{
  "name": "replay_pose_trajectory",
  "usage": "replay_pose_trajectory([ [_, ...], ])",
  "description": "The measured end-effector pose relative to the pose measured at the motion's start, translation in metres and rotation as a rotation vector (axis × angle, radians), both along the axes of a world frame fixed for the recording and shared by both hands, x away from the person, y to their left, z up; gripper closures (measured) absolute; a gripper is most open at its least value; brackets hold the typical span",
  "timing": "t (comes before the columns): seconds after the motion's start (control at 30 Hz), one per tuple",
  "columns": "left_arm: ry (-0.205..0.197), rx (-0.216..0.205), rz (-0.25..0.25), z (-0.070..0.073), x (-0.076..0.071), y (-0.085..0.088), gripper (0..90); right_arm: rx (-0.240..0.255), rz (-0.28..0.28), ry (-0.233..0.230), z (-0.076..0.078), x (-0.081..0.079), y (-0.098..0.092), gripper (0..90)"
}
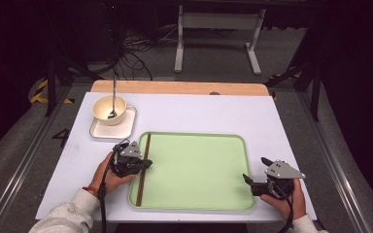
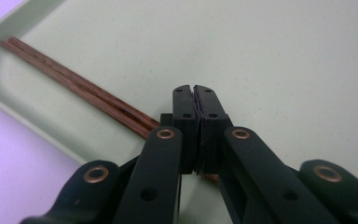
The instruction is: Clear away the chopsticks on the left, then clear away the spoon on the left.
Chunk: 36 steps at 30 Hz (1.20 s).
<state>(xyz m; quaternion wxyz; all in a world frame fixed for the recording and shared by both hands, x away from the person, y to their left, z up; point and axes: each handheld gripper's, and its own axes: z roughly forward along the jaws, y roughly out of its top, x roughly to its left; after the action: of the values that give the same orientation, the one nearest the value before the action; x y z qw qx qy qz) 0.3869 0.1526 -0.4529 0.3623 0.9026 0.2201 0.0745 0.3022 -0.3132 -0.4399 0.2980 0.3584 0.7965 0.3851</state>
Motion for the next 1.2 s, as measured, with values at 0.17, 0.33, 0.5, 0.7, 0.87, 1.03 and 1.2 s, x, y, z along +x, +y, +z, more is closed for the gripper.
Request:
replay_pose_trajectory([
  [0.17, -0.01, 0.0, 0.0, 0.001, 0.0, 0.001, 88.2, -0.001, -0.002, 0.001, 0.0, 0.001, -0.001, 14.4],
  [0.33, -0.041, 0.0, -0.018, 0.006, -0.005, 0.0, 87.5, -0.009, 0.006, 0.002, -0.001, 0.001, -0.001, 14.1],
  [0.5, -0.101, -0.006, -0.04, 0.014, -0.012, 0.001, 84.0, -0.005, 0.0, 0.005, -0.002, 0.002, -0.002, 14.2],
  [0.7, -0.149, -0.026, -0.041, 0.023, -0.019, 0.003, 72.9, -0.01, 0.0, 0.008, -0.003, 0.003, -0.002, 14.2],
  [0.87, -0.186, -0.038, -0.017, 0.03, -0.022, 0.009, 62.9, -0.01, 0.0, 0.008, -0.003, 0.003, -0.003, 14.2],
  [1.03, -0.227, -0.054, 0.028, 0.038, -0.025, 0.018, 51.7, -0.008, 0.006, 0.004, -0.002, 0.003, -0.001, 14.2],
  [1.2, -0.259, -0.078, 0.08, 0.047, -0.024, 0.03, 41.9, -0.005, 0.006, 0.009, -0.003, 0.004, -0.002, 14.2],
])
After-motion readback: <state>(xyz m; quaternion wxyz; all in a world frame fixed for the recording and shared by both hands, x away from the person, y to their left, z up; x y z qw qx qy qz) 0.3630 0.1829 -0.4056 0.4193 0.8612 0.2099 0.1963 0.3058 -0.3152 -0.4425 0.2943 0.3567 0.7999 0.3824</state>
